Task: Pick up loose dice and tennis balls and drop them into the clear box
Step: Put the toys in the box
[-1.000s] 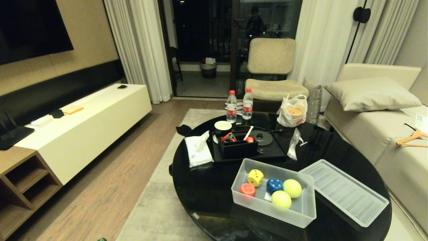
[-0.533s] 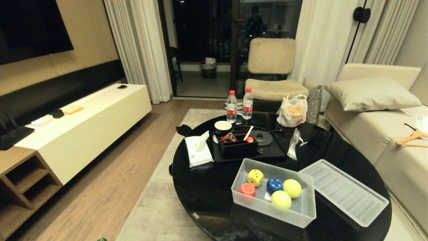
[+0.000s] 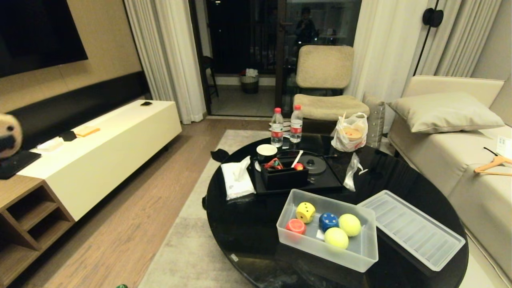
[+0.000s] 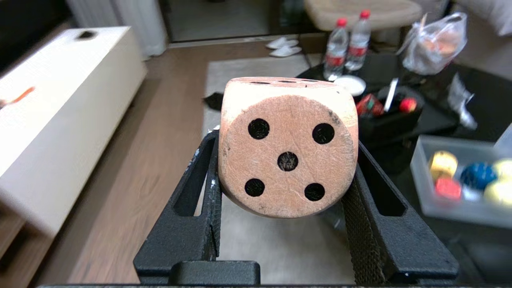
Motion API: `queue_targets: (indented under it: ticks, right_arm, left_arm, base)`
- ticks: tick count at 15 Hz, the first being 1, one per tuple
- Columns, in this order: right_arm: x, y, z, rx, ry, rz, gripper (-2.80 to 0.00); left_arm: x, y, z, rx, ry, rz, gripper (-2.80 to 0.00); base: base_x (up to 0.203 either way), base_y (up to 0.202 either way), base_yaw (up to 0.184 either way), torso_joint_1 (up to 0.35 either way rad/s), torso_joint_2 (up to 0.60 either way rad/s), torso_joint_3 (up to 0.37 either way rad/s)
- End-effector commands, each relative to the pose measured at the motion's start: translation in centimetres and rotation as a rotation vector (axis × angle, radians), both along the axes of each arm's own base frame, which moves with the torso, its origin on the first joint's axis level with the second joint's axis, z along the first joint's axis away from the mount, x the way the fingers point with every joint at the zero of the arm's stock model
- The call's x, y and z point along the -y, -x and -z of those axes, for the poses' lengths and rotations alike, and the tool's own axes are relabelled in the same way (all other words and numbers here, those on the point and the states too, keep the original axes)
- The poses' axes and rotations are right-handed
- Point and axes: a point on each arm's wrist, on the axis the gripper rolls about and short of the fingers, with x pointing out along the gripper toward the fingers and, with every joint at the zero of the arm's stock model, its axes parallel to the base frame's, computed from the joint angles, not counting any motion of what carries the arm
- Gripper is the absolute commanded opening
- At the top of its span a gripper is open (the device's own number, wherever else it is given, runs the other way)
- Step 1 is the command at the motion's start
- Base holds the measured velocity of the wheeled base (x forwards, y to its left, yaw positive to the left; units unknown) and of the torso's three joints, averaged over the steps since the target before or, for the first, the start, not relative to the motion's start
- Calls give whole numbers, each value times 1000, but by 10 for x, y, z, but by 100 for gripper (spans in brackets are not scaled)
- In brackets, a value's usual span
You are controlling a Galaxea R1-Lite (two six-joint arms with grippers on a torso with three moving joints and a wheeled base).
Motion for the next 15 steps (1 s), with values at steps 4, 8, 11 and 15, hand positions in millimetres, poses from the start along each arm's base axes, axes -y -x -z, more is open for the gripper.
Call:
queue_targets:
  ticks: [4, 8, 11, 15]
  right_arm:
    - [0, 0, 0, -1, 1, 0, -280]
    - [0, 0, 0, -1, 0, 0, -280]
    - [0, 0, 0, -1, 0, 0, -280]
    - [0, 0, 0, -1, 0, 0, -280]
  left_arm:
    - [74, -177, 10, -195, -37, 198, -280]
    - [134, -229, 41, -248, -72, 321, -280]
    - [176, -250, 77, -296, -142, 407, -280]
    - [228, -269, 123, -338, -188, 493, -280]
  base:
    - [0, 0, 0, 0, 0, 0]
    - [0, 0, 0, 0, 0, 0]
    - [0, 0, 0, 0, 0, 0]
    - [0, 0, 0, 0, 0, 0]
